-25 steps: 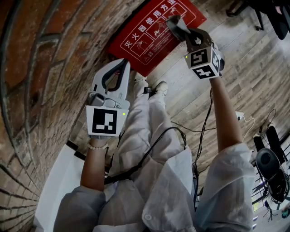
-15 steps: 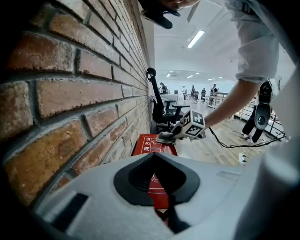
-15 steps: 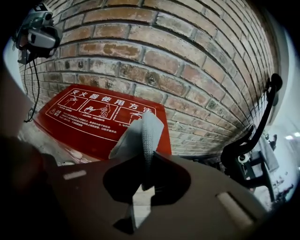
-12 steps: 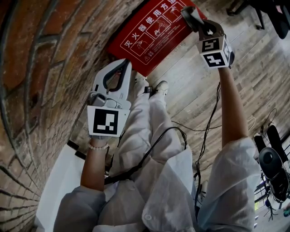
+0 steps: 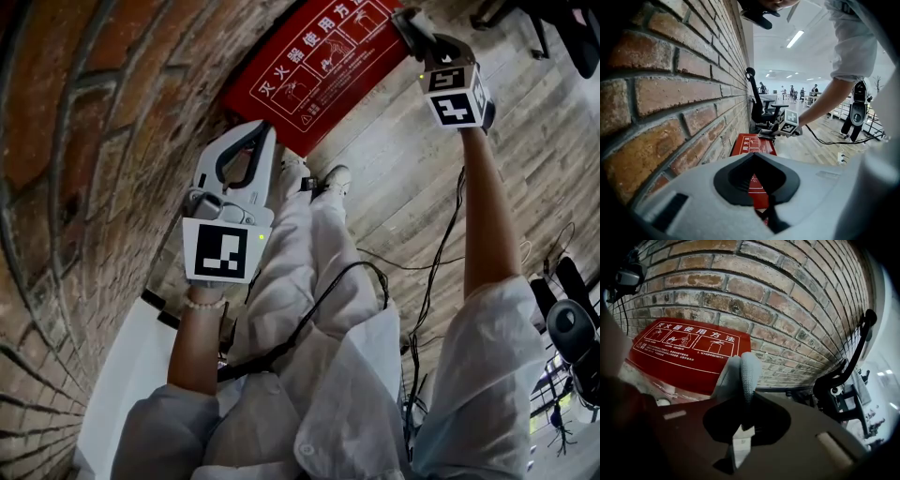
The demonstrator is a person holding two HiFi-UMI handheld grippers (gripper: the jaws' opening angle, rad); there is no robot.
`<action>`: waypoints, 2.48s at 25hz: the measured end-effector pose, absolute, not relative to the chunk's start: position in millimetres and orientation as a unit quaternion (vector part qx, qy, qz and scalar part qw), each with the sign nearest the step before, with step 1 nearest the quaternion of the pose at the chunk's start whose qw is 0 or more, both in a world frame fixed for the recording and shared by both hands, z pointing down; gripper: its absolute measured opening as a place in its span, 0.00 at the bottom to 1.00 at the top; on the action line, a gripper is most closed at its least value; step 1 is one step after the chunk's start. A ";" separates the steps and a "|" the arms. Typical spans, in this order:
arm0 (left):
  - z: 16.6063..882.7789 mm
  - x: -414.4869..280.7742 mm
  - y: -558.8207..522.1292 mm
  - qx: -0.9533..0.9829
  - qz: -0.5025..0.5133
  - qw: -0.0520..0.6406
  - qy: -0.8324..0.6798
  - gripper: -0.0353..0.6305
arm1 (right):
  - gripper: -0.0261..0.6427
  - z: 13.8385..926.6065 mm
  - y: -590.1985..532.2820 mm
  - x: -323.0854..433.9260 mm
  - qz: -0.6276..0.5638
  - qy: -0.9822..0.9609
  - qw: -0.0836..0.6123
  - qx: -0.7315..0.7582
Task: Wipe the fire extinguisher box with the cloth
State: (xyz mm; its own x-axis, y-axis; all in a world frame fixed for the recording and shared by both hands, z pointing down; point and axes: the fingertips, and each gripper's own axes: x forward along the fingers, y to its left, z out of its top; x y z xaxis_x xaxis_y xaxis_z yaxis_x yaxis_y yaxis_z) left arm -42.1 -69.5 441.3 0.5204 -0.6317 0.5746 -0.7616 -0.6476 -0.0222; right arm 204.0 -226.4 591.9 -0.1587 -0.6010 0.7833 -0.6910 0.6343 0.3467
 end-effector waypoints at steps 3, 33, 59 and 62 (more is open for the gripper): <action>441.6 -42.4 -69.0 0.864 0.277 0.118 -0.403 0.05 | 0.07 592.1 -226.7 205.6 0.048 -0.757 0.491 0.428; 278.1 -4.6 -65.4 0.911 0.227 0.007 -0.344 0.05 | 0.07 362.6 -118.1 145.0 0.021 -0.837 0.338 0.430; 120.9 -2.3 -34.0 0.929 0.176 -0.047 -0.323 0.05 | 0.07 136.8 -26.3 112.3 -0.035 -0.833 0.218 0.507; 118.0 -1.7 -33.9 0.930 0.177 -0.051 -0.318 0.05 | 0.07 134.1 -22.1 107.1 -0.034 -0.832 0.219 0.509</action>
State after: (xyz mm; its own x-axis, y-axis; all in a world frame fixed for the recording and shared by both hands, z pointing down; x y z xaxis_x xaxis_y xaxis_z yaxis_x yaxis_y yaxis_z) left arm -1.7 -33.9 118.0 0.7359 -0.6089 0.2963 -0.5730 -0.7931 -0.2065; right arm 107.1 -22.1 134.1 -0.3857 -0.8617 0.3296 -0.8315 0.4795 0.2805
